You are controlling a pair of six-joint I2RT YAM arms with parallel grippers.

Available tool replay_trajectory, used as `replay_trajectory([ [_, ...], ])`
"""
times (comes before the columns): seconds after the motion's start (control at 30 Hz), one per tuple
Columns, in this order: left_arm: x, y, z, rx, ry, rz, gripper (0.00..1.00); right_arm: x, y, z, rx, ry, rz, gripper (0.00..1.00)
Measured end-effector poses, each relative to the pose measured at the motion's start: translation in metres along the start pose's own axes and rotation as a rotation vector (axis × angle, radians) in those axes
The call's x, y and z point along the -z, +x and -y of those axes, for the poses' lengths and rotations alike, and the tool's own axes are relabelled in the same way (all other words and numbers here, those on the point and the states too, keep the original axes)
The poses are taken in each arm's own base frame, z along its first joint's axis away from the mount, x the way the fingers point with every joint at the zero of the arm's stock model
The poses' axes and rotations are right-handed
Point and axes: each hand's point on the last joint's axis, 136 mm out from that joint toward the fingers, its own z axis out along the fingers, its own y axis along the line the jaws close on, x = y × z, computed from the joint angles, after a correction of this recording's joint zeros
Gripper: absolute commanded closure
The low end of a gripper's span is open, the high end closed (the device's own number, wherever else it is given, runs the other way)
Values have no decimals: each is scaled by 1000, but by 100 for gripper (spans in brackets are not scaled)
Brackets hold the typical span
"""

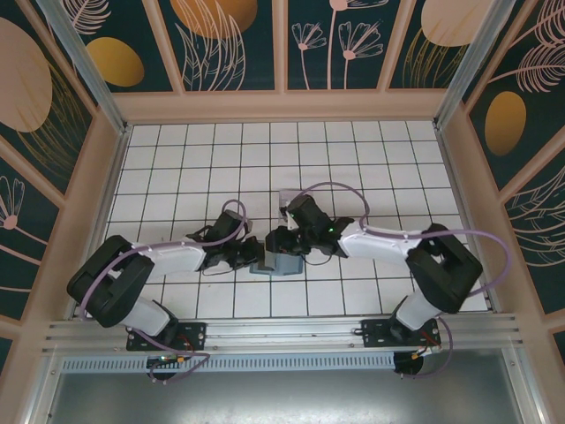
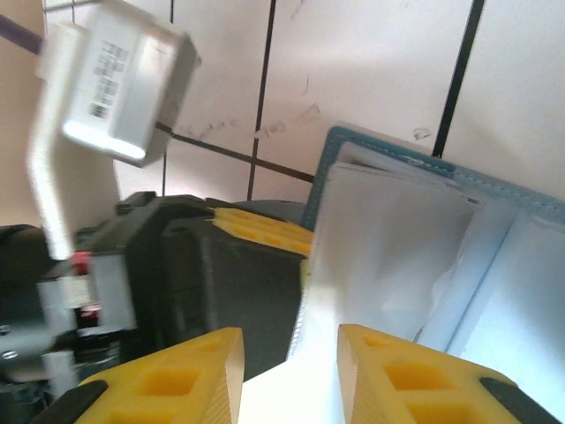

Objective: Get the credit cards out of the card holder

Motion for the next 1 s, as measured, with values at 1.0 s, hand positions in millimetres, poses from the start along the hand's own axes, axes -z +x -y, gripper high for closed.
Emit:
replay_trajectory([
  [1.0, -47, 16, 48, -159, -64, -152, 87, 71, 8, 95, -208, 230, 127, 64],
])
